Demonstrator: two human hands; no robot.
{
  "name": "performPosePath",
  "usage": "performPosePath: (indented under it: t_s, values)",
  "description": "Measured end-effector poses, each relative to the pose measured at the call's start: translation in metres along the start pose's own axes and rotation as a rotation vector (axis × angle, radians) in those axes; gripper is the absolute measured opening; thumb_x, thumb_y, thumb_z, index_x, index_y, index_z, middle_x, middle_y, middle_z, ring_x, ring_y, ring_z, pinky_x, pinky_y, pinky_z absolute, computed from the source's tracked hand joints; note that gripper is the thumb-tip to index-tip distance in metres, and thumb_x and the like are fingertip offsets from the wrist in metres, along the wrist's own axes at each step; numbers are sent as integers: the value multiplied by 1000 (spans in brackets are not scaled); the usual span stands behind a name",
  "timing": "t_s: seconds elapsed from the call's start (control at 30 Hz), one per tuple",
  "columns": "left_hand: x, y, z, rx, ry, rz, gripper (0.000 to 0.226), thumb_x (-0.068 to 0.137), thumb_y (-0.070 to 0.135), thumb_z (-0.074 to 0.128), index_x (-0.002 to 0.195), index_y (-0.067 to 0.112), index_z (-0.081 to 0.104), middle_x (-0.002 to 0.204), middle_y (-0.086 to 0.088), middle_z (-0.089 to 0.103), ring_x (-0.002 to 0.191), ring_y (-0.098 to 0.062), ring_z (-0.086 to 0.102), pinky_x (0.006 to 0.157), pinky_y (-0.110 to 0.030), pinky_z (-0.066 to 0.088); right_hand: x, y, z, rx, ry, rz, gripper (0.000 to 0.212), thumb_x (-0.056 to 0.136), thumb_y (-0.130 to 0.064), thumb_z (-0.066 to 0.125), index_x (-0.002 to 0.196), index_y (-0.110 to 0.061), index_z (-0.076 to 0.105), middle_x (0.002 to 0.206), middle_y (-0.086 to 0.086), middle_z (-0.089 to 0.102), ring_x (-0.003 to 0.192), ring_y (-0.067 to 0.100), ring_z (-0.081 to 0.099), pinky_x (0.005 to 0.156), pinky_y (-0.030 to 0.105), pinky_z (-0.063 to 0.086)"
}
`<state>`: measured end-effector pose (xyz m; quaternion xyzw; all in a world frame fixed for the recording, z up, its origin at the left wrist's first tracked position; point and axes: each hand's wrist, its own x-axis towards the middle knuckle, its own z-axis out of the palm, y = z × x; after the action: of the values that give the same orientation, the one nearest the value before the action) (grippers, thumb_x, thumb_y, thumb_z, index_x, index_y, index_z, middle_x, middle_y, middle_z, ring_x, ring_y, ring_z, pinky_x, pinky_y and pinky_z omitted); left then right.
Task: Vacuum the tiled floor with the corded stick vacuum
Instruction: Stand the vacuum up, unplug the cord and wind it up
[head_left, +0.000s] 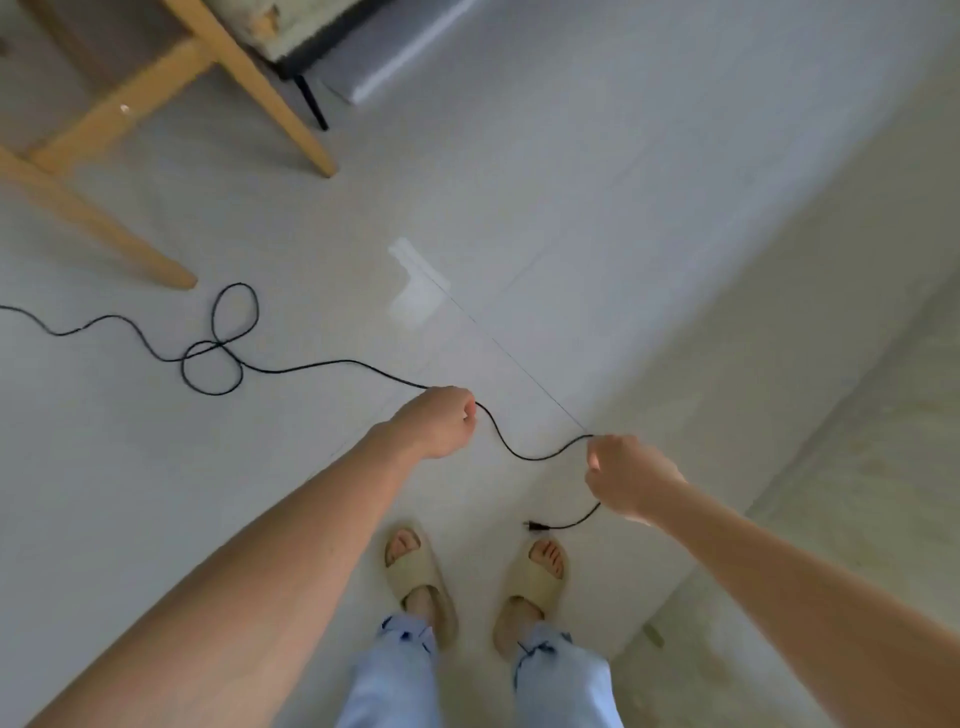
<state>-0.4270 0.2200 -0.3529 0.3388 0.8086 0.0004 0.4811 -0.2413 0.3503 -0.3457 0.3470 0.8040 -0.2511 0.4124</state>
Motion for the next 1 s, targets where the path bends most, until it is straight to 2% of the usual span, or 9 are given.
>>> performPosePath:
  t_s: [0.13,0.23,0.33,0.5,0.67,0.83,1.0]
  values:
    - [-95,-50,-55,-87,99,-16,31,99,30,41,125,18,54,128,-1,57,111,-22,55,92,-33,45,-49,-96,-35,-149,41,-121,24,91,-13,40,108,-11,57,107,8,60,95,28,59,74,31,48]
    - [-171,-116,-79,-253,253,-83,29,99,27,41,123,16,55,122,-2,60,105,-22,58,90,-33,47,-80,-189,-51,-274,72,-248,24,92,-15,42,109,-11,58,109,6,61,99,25,59,75,30,45]
    - [-248,-206,-81,-374,335,-205,29,99,26,40,123,18,55,122,-1,60,105,-20,57,90,-34,47,-110,-300,-49,-364,86,-352,24,91,-14,42,109,-11,58,109,5,61,98,25,60,78,31,47]
    - [-357,-354,-81,-512,354,-330,31,100,28,39,126,18,54,127,0,57,110,-19,56,94,-33,46,-139,-473,-15,-452,120,-481,25,93,-18,42,111,-11,58,114,4,60,102,25,58,82,31,48]
    - [-456,-500,-93,-401,296,-492,31,100,27,40,124,14,55,125,-2,58,110,-21,56,90,-31,44,-178,-643,26,-495,90,-626,24,92,-16,42,109,-10,58,113,3,60,101,24,57,83,33,49]
    - [-485,-633,-136,-364,281,-586,31,100,27,40,123,13,55,122,-4,59,109,-22,57,88,-31,44,-174,-799,34,-581,109,-746,21,90,-12,43,103,-9,59,107,5,62,100,26,59,71,29,42]
    - [-468,-742,-211,-363,338,-610,31,99,27,39,123,14,54,123,-4,57,110,-23,56,87,-31,43,-121,-926,21,-601,81,-746,26,92,-15,44,113,-9,57,117,6,58,109,25,55,80,29,42]
